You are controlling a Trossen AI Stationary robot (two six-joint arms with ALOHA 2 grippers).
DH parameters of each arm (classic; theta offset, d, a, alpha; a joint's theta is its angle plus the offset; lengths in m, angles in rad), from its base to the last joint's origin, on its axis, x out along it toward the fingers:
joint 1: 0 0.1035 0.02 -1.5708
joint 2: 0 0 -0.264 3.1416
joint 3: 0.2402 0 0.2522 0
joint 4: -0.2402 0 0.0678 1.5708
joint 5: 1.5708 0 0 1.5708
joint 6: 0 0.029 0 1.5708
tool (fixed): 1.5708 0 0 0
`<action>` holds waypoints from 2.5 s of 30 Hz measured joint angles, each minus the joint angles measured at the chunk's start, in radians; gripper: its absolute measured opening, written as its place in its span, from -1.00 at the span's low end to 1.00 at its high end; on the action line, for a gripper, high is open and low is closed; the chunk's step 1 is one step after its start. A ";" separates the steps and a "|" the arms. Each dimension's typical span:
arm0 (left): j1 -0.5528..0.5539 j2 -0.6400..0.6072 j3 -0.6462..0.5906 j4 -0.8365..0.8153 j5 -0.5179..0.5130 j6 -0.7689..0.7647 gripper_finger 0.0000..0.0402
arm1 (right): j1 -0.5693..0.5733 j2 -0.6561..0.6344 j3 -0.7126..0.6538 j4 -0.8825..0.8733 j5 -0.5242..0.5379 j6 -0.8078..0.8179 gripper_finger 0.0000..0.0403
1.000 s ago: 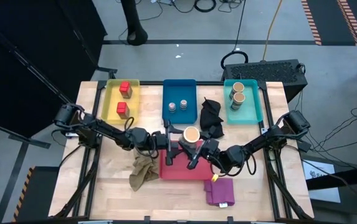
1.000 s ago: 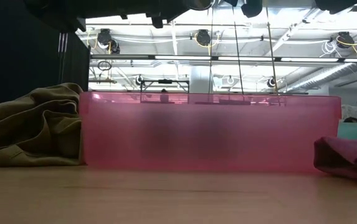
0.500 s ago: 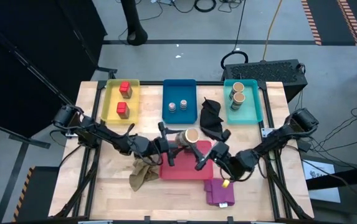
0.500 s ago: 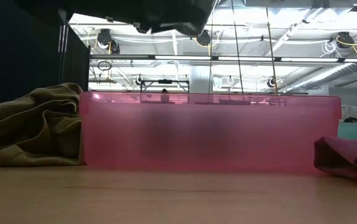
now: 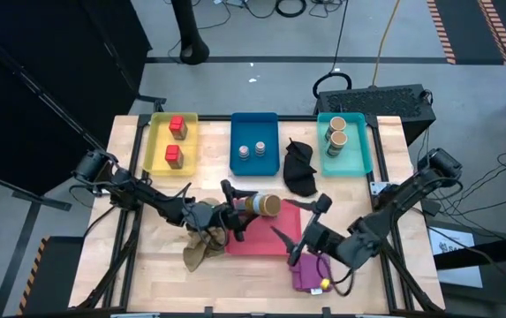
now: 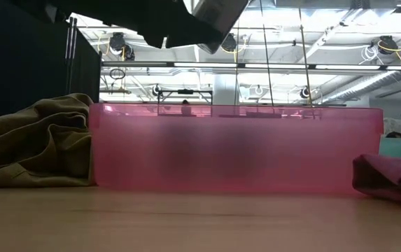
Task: Sort spices by type
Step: Put the golden seasoning bottle into the light blue bin
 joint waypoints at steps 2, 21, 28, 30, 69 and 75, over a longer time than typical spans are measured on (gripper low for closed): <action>0.000 0.000 0.000 0.002 0.002 -0.001 0.44 | -0.015 0.000 0.076 -0.227 -0.060 0.157 0.70; -0.037 0.000 0.000 0.013 0.015 -0.008 0.44 | -0.135 0.000 0.242 -0.819 -0.391 0.535 0.70; -0.037 0.000 0.000 0.056 0.031 -0.009 0.44 | -0.170 0.000 0.242 -0.812 -0.456 0.535 0.70; -0.037 -0.001 0.000 0.065 0.038 -0.009 0.44 | -0.178 0.000 0.242 -0.812 -0.466 0.535 0.70; -0.037 -0.001 0.002 0.046 -0.042 -0.118 0.54 | -0.244 0.034 0.239 -0.817 -0.513 0.551 0.21; -0.039 -0.001 0.002 -0.005 -0.114 -0.109 0.55 | -0.289 0.025 0.240 -0.976 -0.537 0.649 0.21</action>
